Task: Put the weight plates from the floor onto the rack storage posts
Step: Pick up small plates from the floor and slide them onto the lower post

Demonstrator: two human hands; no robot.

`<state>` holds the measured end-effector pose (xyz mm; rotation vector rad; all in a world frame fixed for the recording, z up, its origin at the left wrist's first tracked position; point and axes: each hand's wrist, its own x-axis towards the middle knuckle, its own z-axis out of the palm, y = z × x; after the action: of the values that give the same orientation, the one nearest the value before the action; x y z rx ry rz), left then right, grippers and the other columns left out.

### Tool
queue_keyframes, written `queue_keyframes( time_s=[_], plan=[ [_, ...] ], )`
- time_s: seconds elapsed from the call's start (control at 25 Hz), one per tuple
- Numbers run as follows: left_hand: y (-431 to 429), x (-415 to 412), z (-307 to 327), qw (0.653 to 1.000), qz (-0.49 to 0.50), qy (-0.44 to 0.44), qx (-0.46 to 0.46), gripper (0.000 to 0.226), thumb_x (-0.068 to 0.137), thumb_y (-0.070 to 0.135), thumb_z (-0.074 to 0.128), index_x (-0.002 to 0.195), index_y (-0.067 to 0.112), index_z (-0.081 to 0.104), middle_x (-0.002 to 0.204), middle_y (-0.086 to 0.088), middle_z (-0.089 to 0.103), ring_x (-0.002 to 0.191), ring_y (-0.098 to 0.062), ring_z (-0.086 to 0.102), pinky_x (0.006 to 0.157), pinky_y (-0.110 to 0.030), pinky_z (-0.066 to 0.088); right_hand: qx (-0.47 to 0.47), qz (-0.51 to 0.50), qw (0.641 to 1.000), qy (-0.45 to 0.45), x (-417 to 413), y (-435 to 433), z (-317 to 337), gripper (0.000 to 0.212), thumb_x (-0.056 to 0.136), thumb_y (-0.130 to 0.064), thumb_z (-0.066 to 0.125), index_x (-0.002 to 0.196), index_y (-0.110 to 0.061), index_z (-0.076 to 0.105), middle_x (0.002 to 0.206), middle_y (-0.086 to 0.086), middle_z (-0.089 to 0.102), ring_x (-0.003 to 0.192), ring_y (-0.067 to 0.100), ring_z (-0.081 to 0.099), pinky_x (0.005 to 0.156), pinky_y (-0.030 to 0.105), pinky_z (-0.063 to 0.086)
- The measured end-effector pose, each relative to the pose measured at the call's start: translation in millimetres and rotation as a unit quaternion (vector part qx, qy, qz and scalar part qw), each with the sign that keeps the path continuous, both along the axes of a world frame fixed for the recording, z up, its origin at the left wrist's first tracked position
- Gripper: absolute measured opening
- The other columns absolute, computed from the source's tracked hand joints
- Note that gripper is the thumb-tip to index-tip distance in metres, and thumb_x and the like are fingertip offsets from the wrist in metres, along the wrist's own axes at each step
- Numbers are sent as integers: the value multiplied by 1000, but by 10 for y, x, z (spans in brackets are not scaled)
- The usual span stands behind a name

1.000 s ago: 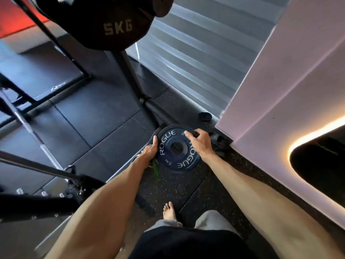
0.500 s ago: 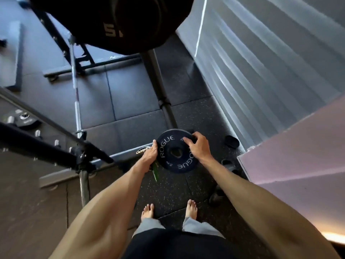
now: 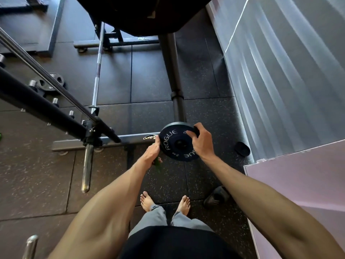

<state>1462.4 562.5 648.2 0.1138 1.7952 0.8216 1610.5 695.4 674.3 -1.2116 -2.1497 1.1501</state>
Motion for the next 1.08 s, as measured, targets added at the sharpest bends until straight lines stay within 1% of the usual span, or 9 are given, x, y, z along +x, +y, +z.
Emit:
queue_keyframes(
  time_s=[0.12,0.28,0.36,0.44,0.56,0.68,0.8,1.0,1.08],
  plan=[
    [-74,-15,-39,999,-25,38,-13,73,95,68,21,144,21,46,139,-8,52,101,-29,63,79,-34,53,43,26,999,6,-1,-14,-62,17,89,-21,72,91,-11,58,83,-2,62,76,14,57,71,20,42],
    [-196,-69,-58,993,-57,93,-44,36,103,31,39,135,21,53,105,-7,59,68,-16,61,67,-35,58,126,63,990,-7,73,-35,-128,18,89,-23,71,97,-12,59,88,-3,59,82,16,53,78,29,44],
    [-257,-105,-75,991,-60,103,-57,41,102,13,40,140,24,47,108,-6,56,69,-14,60,60,-29,54,193,120,973,-33,69,-3,-135,18,91,-23,67,104,-13,60,97,-2,59,88,17,52,85,34,46],
    [-285,-133,-98,992,-43,108,-50,53,98,4,41,146,24,37,122,-11,53,74,-19,65,65,-33,58,254,154,953,-59,-33,114,-106,20,91,-25,65,108,-14,61,103,-1,60,95,18,52,90,37,45],
    [-283,-160,-96,989,-12,119,-86,51,97,10,47,146,14,31,123,-16,55,86,-24,64,76,-38,56,277,138,947,-85,-263,258,-56,24,92,-31,64,110,-15,62,107,0,62,100,21,53,94,39,43],
    [-262,-188,-105,987,20,113,-109,29,97,17,50,121,1,50,103,-16,64,85,-25,67,81,-40,57,280,137,946,-90,-421,386,-52,25,92,-30,64,112,-14,62,107,1,63,101,23,54,94,42,45],
    [-230,-217,-81,990,35,103,-86,18,95,17,51,107,3,53,100,-19,68,90,-31,71,86,-47,58,271,134,948,-94,-579,563,-17,25,92,-29,65,111,-13,62,110,4,63,102,25,54,93,45,46],
    [-108,-254,-2,989,57,123,-57,13,95,18,52,101,7,58,95,-13,66,87,-26,67,80,-38,58,268,138,947,-111,-925,898,36,27,91,-29,66,111,-11,63,112,8,62,102,31,53,87,49,48],
    [-75,-259,7,989,68,127,-43,10,95,17,53,97,10,59,99,-15,67,93,-29,67,85,-40,56,271,141,944,-121,-1082,1049,72,30,90,-28,67,113,-10,64,114,9,61,104,33,53,88,50,48]
  ],
)
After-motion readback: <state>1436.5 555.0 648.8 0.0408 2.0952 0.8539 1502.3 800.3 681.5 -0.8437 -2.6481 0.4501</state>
